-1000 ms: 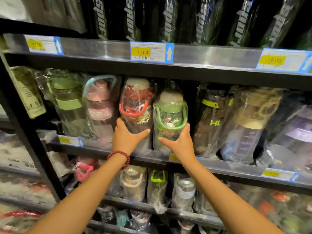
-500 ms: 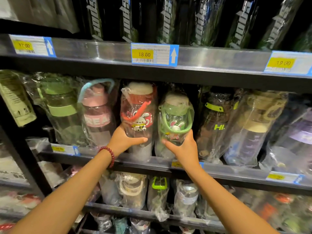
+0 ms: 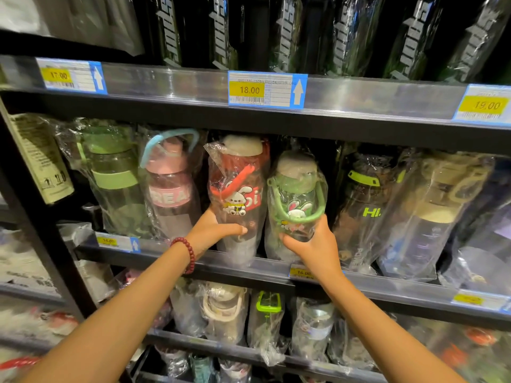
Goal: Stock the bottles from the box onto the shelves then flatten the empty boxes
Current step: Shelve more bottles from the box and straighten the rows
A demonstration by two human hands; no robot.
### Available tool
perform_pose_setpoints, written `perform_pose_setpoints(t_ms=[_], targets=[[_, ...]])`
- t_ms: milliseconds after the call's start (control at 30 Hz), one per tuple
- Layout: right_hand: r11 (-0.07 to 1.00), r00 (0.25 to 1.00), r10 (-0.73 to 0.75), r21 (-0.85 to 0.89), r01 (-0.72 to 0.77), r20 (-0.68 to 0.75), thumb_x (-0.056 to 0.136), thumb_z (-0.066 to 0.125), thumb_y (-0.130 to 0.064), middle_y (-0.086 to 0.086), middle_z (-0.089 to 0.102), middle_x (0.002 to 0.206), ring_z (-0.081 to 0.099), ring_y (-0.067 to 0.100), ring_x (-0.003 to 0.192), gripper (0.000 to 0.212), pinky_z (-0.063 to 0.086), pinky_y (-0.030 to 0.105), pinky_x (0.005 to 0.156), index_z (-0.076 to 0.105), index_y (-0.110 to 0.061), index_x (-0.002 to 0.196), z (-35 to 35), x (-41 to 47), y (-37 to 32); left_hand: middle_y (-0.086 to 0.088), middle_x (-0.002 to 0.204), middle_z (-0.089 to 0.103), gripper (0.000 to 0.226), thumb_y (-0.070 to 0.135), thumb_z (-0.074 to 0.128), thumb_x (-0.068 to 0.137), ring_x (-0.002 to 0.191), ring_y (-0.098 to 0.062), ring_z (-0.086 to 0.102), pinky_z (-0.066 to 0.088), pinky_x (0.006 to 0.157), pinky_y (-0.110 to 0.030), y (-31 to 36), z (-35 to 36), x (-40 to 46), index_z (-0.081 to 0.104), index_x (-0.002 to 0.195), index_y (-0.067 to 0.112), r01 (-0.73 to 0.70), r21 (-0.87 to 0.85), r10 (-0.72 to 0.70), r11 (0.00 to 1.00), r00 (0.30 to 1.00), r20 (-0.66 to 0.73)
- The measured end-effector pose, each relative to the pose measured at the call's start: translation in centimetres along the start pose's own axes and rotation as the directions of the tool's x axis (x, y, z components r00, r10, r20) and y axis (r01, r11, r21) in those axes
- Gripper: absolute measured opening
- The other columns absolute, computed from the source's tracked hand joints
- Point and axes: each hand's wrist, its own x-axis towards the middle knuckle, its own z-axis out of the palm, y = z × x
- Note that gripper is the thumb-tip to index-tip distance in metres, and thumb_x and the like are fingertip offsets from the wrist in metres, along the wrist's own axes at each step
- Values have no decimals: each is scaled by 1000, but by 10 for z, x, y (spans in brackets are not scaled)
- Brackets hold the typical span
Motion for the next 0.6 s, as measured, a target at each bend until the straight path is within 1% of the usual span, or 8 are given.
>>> perform_pose_setpoints(t_ms=[67, 133, 167, 267, 367, 433, 533, 600], targets=[[1000, 1000, 6, 16, -6, 5, 72, 80, -25, -7, 58, 113, 57, 10, 98, 62, 42, 15, 75, 35, -34, 114, -1, -1, 0, 7, 114, 61, 85, 25, 85, 47, 107, -10, 58, 45, 98, -30, -2, 3, -4, 44, 121, 24, -10, 13, 11, 1000, 998, -58], [1000, 1000, 7, 29, -7, 4, 73, 80, -25, -8, 57, 114, 57, 10, 99, 62, 42, 17, 77, 35, -34, 115, -1, -2, 1, 12, 114, 54, 87, 16, 88, 58, 105, -5, 53, 42, 92, -21, -4, 8, -9, 37, 127, 24, -39, 43, 45, 998, 988, -149], [999, 1000, 7, 32, -7, 3, 73, 80, -25, -8, 57, 114, 57, 10, 100, 62, 43, 17, 78, 35, -34, 115, -1, -3, 1, 12, 115, 53, 87, 14, 88, 60, 105, -5, 52, 41, 92, -21, -6, 11, -10, 35, 129, 23, -54, 61, 65, 997, 978, -198], [999, 1000, 9, 43, -9, 2, 73, 80, -25, -9, 56, 112, 56, 9, 99, 62, 42, 18, 79, 35, -34, 115, 0, -3, 2, 9, 117, 56, 89, 22, 91, 53, 107, -8, 55, 43, 94, -26, -10, 15, -11, 40, 126, 23, -78, 109, 106, 991, 952, -286], [999, 1000, 14, 46, -14, 4, 72, 81, -25, -8, 58, 112, 58, 11, 101, 61, 44, 18, 78, 37, -32, 114, 0, -2, 3, 9, 114, 61, 79, 19, 89, 56, 104, -7, 59, 45, 91, -25, -6, 9, -10, 47, 123, 22, -66, 137, 98, 988, 966, -239], [999, 1000, 23, 42, -24, 7, 72, 81, -26, -8, 58, 113, 59, 12, 101, 60, 45, 20, 79, 38, -32, 114, 0, -3, 4, 15, 108, 61, 73, 15, 88, 59, 100, -1, 58, 46, 86, -19, -2, 3, -10, 48, 120, 24, -60, 148, 88, 987, 978, -189], [999, 999, 37, 23, -37, 9, 72, 81, -27, -9, 58, 112, 58, 10, 100, 60, 43, 12, 74, 38, -31, 114, -1, -4, 2, 20, 99, 57, 64, 7, 83, 65, 89, 7, 55, 44, 66, -2, 3, 0, -10, 46, 116, 23, -43, 114, 59, 993, 988, -145], [998, 999, 50, 21, -51, 16, 72, 81, -26, -10, 57, 111, 58, 9, 100, 59, 41, 10, 72, 39, -30, 114, -2, -4, 0, 19, 98, 56, 63, 3, 81, 67, 86, 10, 53, 43, 60, 1, 2, 0, -10, 46, 116, 21, -40, 100, 53, 994, 990, -132]])
